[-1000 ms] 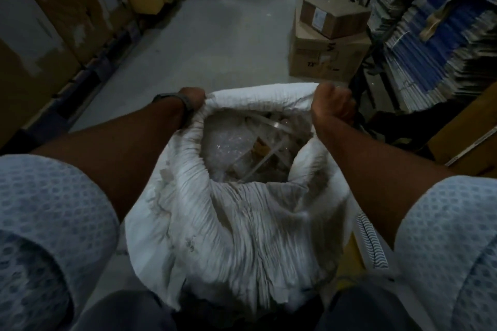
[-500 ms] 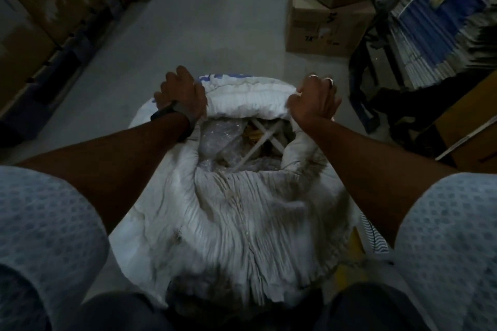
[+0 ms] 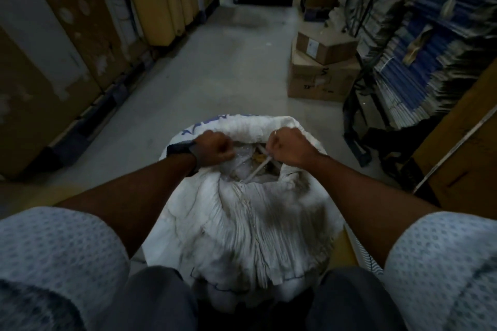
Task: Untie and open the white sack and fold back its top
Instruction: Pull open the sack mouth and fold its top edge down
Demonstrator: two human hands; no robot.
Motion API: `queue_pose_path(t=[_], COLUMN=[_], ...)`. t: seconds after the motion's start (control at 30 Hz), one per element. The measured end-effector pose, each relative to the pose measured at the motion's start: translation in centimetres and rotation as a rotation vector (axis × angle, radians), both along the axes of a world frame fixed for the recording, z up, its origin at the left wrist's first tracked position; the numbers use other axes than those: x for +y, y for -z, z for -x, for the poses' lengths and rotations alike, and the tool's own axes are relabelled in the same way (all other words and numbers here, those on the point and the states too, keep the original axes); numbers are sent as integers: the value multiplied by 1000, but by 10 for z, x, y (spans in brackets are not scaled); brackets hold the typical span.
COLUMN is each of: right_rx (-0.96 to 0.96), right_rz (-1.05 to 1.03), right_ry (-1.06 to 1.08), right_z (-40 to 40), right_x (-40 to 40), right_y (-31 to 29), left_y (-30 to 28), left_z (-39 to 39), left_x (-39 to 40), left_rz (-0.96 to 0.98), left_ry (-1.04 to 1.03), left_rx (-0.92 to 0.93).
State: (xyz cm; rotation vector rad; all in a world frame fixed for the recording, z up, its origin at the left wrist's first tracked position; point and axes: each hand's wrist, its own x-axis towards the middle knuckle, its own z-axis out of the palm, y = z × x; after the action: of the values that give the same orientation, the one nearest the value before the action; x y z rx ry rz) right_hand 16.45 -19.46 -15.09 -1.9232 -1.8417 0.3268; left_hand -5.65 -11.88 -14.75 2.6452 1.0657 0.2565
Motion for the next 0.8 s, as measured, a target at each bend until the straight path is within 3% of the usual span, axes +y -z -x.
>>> queue_pose_path(t=[0.1, 0.17, 0.23, 0.3, 0.4, 0.5, 0.6, 0.7, 0.8], right_rx=[-198, -377, -432, -470, -584, -676, -743, -767, -777], right_rz=[376, 586, 671, 695, 714, 702, 448, 182, -3], right_ry=[-298, -370, -384, -397, -443, -438, -431, -416, -417], right_z=[11, 15, 17, 16, 16, 12, -3, -20, -26], right_x=[-17, -27, -34, -41, -49, -60, -80, -108, -131], right_y=[6, 8, 7, 5, -1, -7, -10, -9, -3], left_y=[7, 13, 16, 13, 6, 0, -9, -5, -6], left_z=[11, 11, 9, 9, 10, 20, 42, 70, 89], left_x=[-20, -34, -45, -55, -65, -67, -77, -84, -91], left_rz=[256, 385, 430, 336, 39, -169, -220, -454, -615], left_ry=[44, 60, 77, 108, 183, 287, 275, 278, 254], left_rx=[223, 352, 485, 663, 881, 790, 674, 449, 343])
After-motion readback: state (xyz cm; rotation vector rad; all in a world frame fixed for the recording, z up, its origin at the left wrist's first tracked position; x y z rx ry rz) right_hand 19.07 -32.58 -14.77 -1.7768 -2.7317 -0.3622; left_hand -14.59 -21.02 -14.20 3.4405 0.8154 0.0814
